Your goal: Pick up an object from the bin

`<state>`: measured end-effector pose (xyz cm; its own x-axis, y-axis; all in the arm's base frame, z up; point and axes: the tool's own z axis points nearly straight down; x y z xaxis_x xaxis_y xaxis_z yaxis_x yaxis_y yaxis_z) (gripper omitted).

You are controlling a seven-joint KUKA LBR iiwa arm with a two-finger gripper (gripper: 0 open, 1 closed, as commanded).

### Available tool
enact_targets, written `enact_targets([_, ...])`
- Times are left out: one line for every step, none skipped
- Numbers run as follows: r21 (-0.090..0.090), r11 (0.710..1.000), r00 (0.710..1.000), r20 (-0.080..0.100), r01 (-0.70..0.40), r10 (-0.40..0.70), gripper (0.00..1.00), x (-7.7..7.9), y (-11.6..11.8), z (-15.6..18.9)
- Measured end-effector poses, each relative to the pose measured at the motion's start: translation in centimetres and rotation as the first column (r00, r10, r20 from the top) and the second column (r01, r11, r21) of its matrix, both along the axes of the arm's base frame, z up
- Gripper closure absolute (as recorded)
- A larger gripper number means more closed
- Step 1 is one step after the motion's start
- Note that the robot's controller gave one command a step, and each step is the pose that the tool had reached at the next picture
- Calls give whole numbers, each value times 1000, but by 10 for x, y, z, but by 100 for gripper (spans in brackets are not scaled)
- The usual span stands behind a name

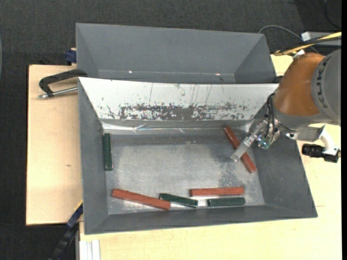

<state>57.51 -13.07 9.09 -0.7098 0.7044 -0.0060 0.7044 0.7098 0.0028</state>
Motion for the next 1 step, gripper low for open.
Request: enact_targets([2, 995, 995, -1, -100, 100, 0, -7, -5, -2])
